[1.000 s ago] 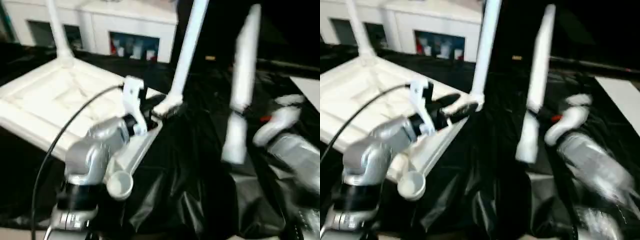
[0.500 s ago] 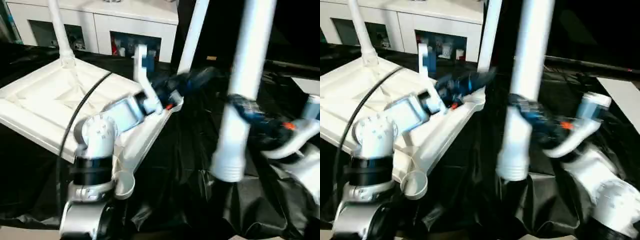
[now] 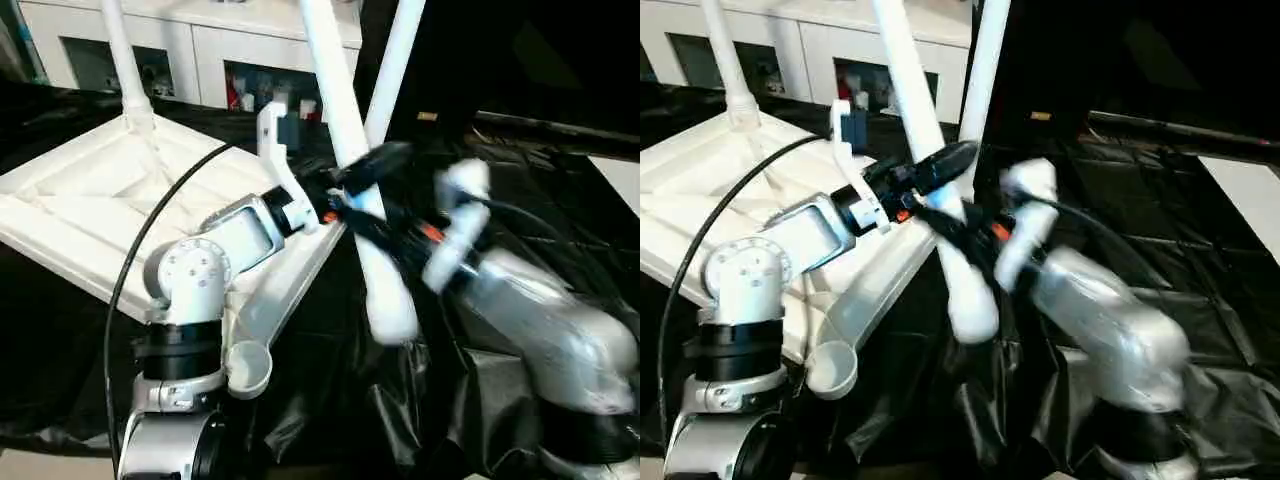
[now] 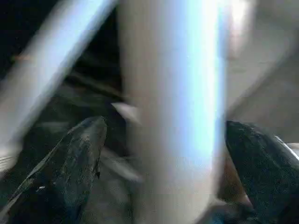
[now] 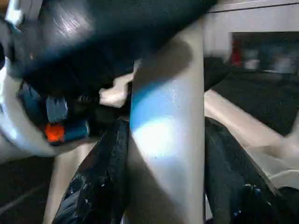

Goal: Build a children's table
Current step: Pick table leg

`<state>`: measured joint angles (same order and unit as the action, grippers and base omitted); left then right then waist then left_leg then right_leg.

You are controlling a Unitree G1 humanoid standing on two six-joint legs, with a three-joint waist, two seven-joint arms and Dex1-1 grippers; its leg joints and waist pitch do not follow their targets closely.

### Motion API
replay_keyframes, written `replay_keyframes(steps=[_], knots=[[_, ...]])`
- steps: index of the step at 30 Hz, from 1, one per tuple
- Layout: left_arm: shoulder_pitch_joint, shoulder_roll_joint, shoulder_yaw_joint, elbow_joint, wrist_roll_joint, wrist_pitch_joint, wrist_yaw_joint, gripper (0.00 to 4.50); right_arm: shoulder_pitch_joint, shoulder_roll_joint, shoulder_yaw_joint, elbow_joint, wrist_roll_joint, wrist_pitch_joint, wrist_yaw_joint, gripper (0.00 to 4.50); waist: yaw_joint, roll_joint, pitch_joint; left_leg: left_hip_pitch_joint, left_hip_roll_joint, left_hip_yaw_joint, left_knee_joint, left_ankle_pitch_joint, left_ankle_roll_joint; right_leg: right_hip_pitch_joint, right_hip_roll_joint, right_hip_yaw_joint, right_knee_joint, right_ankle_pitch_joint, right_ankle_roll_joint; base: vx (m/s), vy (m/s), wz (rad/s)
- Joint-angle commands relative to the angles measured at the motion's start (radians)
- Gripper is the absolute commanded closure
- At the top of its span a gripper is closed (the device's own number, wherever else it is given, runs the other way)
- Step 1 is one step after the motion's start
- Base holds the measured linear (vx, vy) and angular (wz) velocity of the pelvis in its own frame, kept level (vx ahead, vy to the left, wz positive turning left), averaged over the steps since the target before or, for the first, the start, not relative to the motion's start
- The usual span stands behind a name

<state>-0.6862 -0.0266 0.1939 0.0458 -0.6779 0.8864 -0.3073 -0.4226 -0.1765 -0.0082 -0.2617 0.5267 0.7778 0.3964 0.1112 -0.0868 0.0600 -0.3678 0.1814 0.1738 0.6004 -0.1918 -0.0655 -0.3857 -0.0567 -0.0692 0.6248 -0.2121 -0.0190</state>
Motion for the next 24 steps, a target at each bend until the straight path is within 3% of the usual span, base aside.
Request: replay_keyframes(steps=[1,2,3,4,6,7,8,12,13,18,19,20,22,24], knots=[[-0.022,-0.007,0.018,0.02,0.044,-0.03,0.08,0.34,-0.02,-0.013,0.033,0.019,-0.085,-0.054,-0.048,2.75,-0.003,0.007,-0.063,0.013,0.051,-0.024,-0.075,-0.079,-0.062,0.048,-0.089,0.058,-0.076,-0.133,-0.064,0.0,0.0,0.0],[-0.021,-0.013,0.034,0.023,0.047,-0.034,0.113,0.4,-0.028,-0.018,0.071,0.029,-0.132,-0.08,-0.065,2.75,-0.003,0.005,-0.063,0.013,0.053,-0.023,-0.074,-0.071,-0.063,0.046,-0.09,0.059,-0.073,-0.099,-0.069,0.0,0.0,0.0],[-0.021,-0.013,0.034,0.023,0.047,-0.034,0.113,0.61,-0.028,-0.018,0.071,0.029,-0.132,-0.08,-0.065,2.75,-0.005,0.004,-0.062,0.011,0.052,-0.022,-0.075,-0.069,-0.062,0.048,-0.088,0.059,-0.074,-0.087,-0.072,0.0,0.0,0.0],[-0.011,-0.026,0.053,0.018,0.049,-0.049,0.16,0.76,-0.037,-0.013,0.127,0.045,-0.185,-0.1,-0.085,2.75,-0.002,-0.001,-0.064,0.012,0.051,-0.021,-0.073,-0.057,-0.054,0.051,-0.089,0.06,-0.068,-0.057,-0.077,0.0,0.0,0.0],[0.001,-0.033,0.056,0.003,0.043,-0.052,0.164,0.76,-0.041,-0.006,0.156,0.051,-0.203,-0.104,-0.09,2.75,-0.004,0.002,-0.063,0.011,0.05,-0.021,-0.073,-0.053,-0.052,0.051,-0.089,0.06,-0.068,-0.04,-0.084,0.0,0.0,0.0],[0.007,-0.036,0.053,-0.006,0.036,-0.055,0.157,0.78,-0.041,-0.004,0.17,0.05,-0.206,-0.104,-0.085,2.75,-0.005,-0.005,-0.063,0.011,0.05,-0.019,-0.072,-0.055,-0.044,0.051,-0.089,0.061,-0.067,-0.036,-0.087,0.0,0.0,0.0],[0.01,-0.037,0.051,-0.008,0.035,-0.058,0.153,0.89,-0.042,0.002,0.178,0.056,-0.217,-0.112,-0.09,2.75,-0.004,-0.002,-0.063,0.011,0.05,-0.019,-0.072,-0.054,-0.038,0.052,-0.091,0.062,-0.066,-0.035,-0.088,0.0,0.0,0.0],[0.012,-0.038,0.053,-0.007,0.036,-0.069,0.151,1.24,-0.047,0.009,0.193,0.067,-0.234,-0.127,-0.094,2.75,-0.006,-0.002,-0.061,0.013,0.051,-0.019,-0.072,-0.056,-0.038,0.05,-0.089,0.061,-0.066,-0.027,-0.09,0.0,0.0,0.0],[0.011,-0.039,0.055,-0.006,0.036,-0.072,0.155,1.37,-0.049,0.01,0.197,0.072,-0.243,-0.135,-0.094,2.75,-0.007,-0.007,-0.061,0.013,0.052,-0.018,-0.072,-0.064,-0.037,0.049,-0.089,0.062,-0.066,-0.037,-0.089,0.0,0.0,0.0],[0.011,-0.044,0.067,-0.015,0.014,-0.068,0.169,1.69,-0.052,0.004,0.206,0.082,-0.27,-0.155,-0.097,2.75,-0.008,-0.003,-0.059,0.015,0.053,-0.02,-0.073,-0.085,-0.049,0.047,-0.089,0.062,-0.068,-0.07,-0.081,0.0,0.0,0.0],[0.01,-0.045,0.069,-0.017,0.01,-0.07,0.17,2.0,-0.052,0.002,0.207,0.083,-0.275,-0.16,-0.097,2.75,-0.009,-0.006,-0.06,0.014,0.052,-0.02,-0.073,-0.083,-0.05,0.048,-0.088,0.062,-0.067,-0.064,-0.08,0.0,0.0,0.0],[0.008,-0.043,0.069,-0.016,0.006,-0.073,0.164,2.0,-0.052,0.003,0.203,0.084,-0.273,-0.165,-0.094,2.75,-0.009,-0.007,-0.06,0.013,0.051,-0.019,-0.072,-0.08,-0.049,0.049,-0.088,0.062,-0.067,-0.057,-0.078,0.0,0.0,0.0],[0.005,-0.032,0.064,-0.013,0.002,-0.078,0.142,2.04,-0.049,0.017,0.184,0.09,-0.246,-0.172,-0.074,2.19,-0.009,-0.006,-0.061,0.013,0.05,-0.02,-0.072,-0.077,-0.046,0.049,-0.088,0.062,-0.066,-0.047,-0.08,0.0,0.0,0.0],[-0.003,0.003,0.052,-0.005,-0.003,-0.091,0.073,2.15,-0.043,0.031,0.145,0.078,-0.177,-0.142,-0.039,2.05,-0.01,-0.005,-0.062,0.013,0.049,-0.019,-0.072,-0.079,-0.036,0.049,-0.088,0.062,-0.065,-0.047,-0.08,0.0,0.0,0.0]])
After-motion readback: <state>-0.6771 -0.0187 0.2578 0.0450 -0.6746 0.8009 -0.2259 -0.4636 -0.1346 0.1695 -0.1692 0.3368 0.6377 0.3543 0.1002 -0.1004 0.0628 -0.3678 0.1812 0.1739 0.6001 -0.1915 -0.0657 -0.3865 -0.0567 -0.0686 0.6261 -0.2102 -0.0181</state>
